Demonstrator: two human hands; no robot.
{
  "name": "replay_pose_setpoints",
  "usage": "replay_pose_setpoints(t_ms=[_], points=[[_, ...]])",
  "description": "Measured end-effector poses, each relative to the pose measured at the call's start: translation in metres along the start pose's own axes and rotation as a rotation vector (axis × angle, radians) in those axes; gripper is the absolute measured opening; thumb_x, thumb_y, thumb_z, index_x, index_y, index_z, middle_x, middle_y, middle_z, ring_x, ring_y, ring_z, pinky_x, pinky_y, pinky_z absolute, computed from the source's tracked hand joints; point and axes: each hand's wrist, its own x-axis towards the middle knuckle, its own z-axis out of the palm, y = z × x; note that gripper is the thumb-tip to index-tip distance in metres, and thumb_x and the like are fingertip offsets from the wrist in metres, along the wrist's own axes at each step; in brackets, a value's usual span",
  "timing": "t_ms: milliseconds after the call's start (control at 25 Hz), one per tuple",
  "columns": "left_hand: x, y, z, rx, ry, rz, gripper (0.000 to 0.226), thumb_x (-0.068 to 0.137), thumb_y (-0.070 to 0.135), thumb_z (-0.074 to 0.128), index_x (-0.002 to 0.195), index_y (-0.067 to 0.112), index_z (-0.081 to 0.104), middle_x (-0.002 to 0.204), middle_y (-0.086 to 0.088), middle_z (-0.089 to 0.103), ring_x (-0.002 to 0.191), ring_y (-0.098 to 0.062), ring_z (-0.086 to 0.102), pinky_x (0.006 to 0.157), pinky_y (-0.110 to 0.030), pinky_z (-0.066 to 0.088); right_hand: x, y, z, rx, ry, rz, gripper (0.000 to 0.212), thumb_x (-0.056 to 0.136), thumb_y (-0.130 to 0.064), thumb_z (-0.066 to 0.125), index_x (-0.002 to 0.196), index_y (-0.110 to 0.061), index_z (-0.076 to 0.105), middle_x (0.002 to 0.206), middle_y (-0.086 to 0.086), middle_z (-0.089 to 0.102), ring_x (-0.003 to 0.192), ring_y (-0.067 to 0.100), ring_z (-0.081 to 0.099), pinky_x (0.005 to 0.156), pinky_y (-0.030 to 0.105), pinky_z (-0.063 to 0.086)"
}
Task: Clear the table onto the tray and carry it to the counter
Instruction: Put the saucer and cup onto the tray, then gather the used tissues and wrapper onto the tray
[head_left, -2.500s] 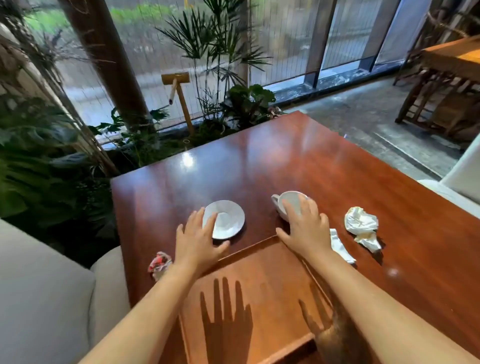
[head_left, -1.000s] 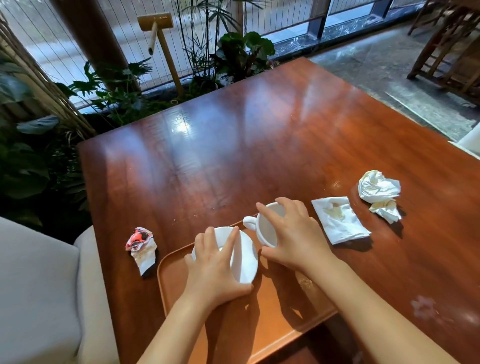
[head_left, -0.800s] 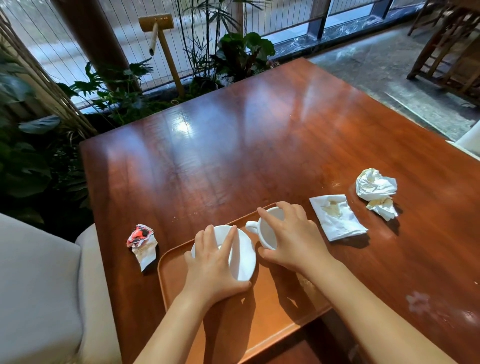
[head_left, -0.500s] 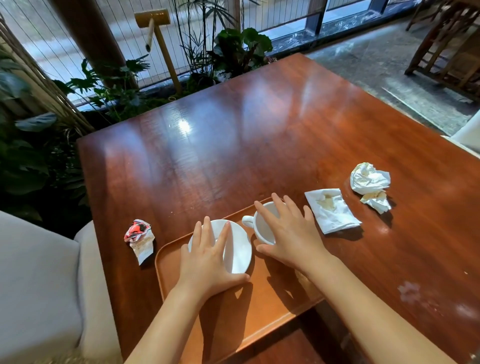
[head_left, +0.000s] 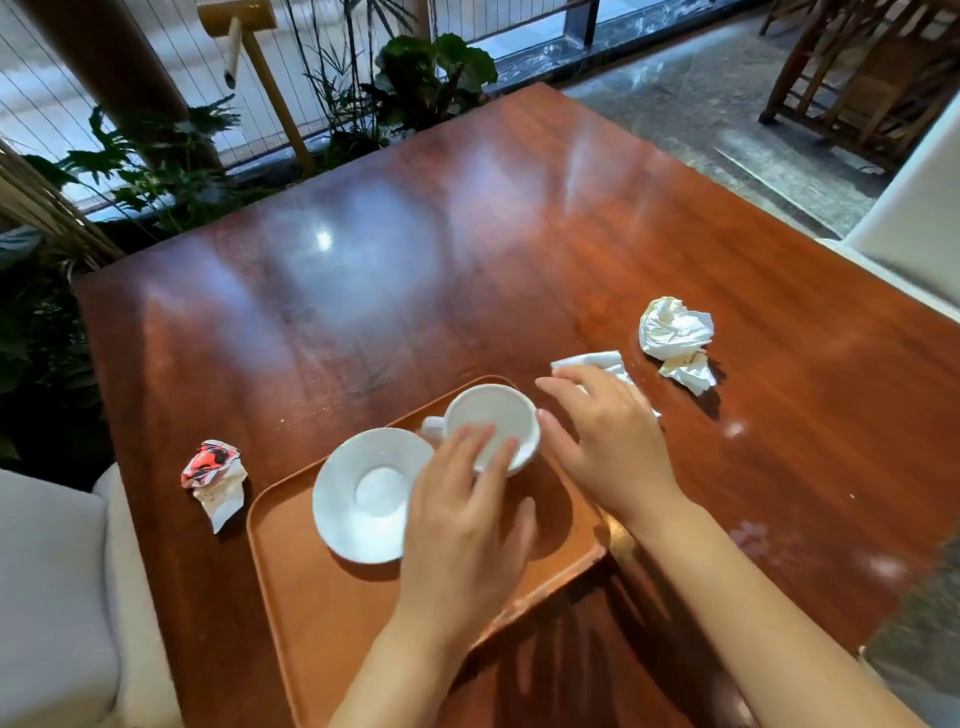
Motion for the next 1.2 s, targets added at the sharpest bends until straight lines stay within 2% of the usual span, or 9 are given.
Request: replay_pose_setpoints(t_ms=[160,280,400,480,640,760,920,1080,1200], points=[[0.022,0.043,0.047,-0.123,-0.071,0.166,0.036,0.074,0.012,0.06,0.109,0.006,0.064,0.11,-0.011,0.066,0.102,-0.024,0.06,0.083,-0.034,0.051,0.007,0.061,-0.012,-0.172,0.091,0.097,0.039,0.074,-0.02,0.062,0.113,-0.014,0.063,0.113,0.014,0.064,0.101,0.036,0.059,0.079,0.045,0.052],[0.048,0.049,0.089,-0.014,-0.275,0.123,0.046,0.075,0.02,0.055,0.119,0.009,0.056,0.125,-0.016,0.058,0.115,-0.032,0.053,0.086,-0.042,0.051,0.027,0.116,-0.017,-0.309,-0.115,0.176,0.069,0.07,-0.01,0.071,0.134,-0.021,0.047,0.146,0.018,0.037,0.131,0.04,0.035,0.094,0.054,0.042],[0.063,0.046,0.118,0.185,-0.547,0.001,0.057,0.088,0.025,0.049,0.141,0.02,0.03,0.153,-0.017,0.024,0.141,-0.034,0.018,0.107,-0.055,0.029,0.043,0.15,-0.014,-0.423,-0.415,0.158,0.082,0.078,-0.009,0.063,0.144,-0.034,0.021,0.159,0.007,0.001,0.144,0.031,0.004,0.108,0.048,0.028],[0.066,0.041,0.13,0.246,-0.613,-0.026,0.055,0.095,0.025,0.039,0.145,0.025,0.017,0.158,-0.011,0.007,0.144,-0.03,0.002,0.111,-0.056,0.014,0.048,0.164,-0.009,-0.417,-0.542,0.149,0.082,0.082,-0.01,0.061,0.145,-0.036,0.015,0.159,0.003,-0.006,0.145,0.027,-0.003,0.111,0.043,0.025],[0.066,0.034,0.144,0.215,-0.525,0.019,0.046,0.092,0.011,0.042,0.137,0.02,0.039,0.152,-0.015,0.027,0.141,-0.032,0.019,0.109,-0.052,0.026,0.054,0.182,0.002,-0.22,-0.476,0.134,0.063,0.086,-0.009,0.06,0.141,-0.029,0.034,0.157,0.004,0.018,0.14,0.028,0.022,0.106,0.038,0.034],[0.068,0.027,0.156,0.078,-0.313,0.083,0.024,0.084,0.004,0.052,0.104,0.011,0.065,0.116,-0.012,0.06,0.109,-0.031,0.056,0.081,-0.04,0.051,0.051,0.18,0.009,-0.17,-0.313,0.157,0.052,0.083,-0.004,0.062,0.13,-0.022,0.052,0.145,0.009,0.042,0.124,0.037,0.041,0.099,0.043,0.043],[0.077,0.022,0.162,-0.183,-0.296,-0.097,0.02,0.09,0.014,0.045,0.091,0.015,0.066,0.102,0.008,0.059,0.093,-0.001,0.05,0.071,-0.018,0.043,0.046,0.172,0.014,-0.139,-0.175,0.213,0.045,0.081,0.002,0.06,0.121,-0.019,0.06,0.123,0.013,0.058,0.107,0.039,0.047,0.084,0.05,0.049],[0.068,0.032,0.143,-0.254,-0.214,-0.11,0.024,0.094,0.016,0.045,0.107,0.014,0.065,0.114,0.026,0.054,0.108,0.016,0.04,0.089,-0.002,0.033,0.032,0.163,0.015,-0.065,-0.073,0.236,0.044,0.078,0.005,0.06,0.118,-0.015,0.062,0.113,0.016,0.062,0.102,0.039,0.051,0.087,0.044,0.045],[0.041,0.05,0.107,-0.199,-0.163,0.017,0.023,0.09,0.013,0.049,0.104,0.007,0.066,0.115,0.007,0.062,0.112,0.003,0.044,0.091,-0.001,0.035,0.013,0.14,0.007,0.028,0.017,0.213,0.045,0.072,0.008,0.066,0.113,-0.012,0.065,0.107,0.019,0.065,0.099,0.042,0.056,0.089,0.044,0.045]])
